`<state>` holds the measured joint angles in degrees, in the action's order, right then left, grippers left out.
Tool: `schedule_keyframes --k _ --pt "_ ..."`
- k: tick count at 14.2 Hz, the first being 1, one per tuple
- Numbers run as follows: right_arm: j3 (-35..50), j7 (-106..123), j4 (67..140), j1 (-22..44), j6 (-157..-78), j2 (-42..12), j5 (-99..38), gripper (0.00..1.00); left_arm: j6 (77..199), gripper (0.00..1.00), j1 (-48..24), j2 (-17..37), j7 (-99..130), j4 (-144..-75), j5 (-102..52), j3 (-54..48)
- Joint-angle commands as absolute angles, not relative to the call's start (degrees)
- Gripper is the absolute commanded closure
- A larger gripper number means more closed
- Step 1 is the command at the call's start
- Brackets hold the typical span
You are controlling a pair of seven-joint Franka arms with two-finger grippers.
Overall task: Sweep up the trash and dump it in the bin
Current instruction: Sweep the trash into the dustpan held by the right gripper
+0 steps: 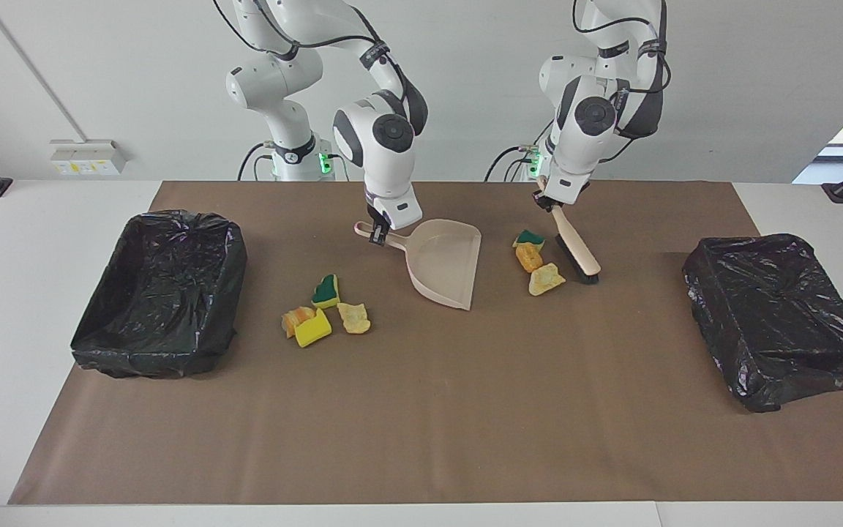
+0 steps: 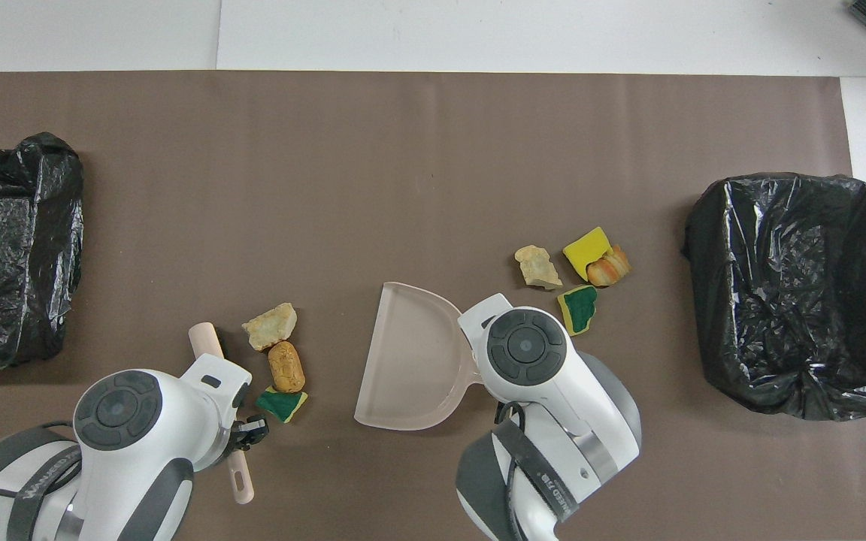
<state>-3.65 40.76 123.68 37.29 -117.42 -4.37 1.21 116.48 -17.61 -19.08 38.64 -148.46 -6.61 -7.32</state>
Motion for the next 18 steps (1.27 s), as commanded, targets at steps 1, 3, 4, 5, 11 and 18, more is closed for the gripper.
schedule_keyframes --k 1,3,4,5,11,18 --pt "-3.52 41.40 124.10 36.83 -119.61 -5.27 0.26 1.00 124.07 1.00 -21.62 -13.39 43.15 -147.58 -10.62 -6.77" --pt "-3.52 41.31 124.10 36.83 -119.71 -5.27 0.26 1.00 127.08 1.00 -25.64 -7.67 42.54 -143.90 -13.26 -6.77" --pt "-3.52 41.40 124.10 36.83 -119.71 -5.27 0.26 1.00 127.87 1.00 -26.97 -5.65 41.84 -141.35 -13.79 -6.77" --pt "-3.52 41.31 124.10 36.83 -119.71 -5.27 0.26 1.00 127.62 1.00 -28.03 -4.32 40.62 -138.72 -14.41 -6.85" --pt "-3.52 41.31 124.10 36.83 -119.71 -5.27 0.26 1.00 127.09 1.00 -36.73 -3.43 34.98 -135.19 -18.80 -6.94" --pt "-3.52 41.31 124.10 36.83 -119.71 -5.27 0.26 1.00 108.23 1.00 -34.11 -6.40 34.89 -127.53 -18.72 -5.36"
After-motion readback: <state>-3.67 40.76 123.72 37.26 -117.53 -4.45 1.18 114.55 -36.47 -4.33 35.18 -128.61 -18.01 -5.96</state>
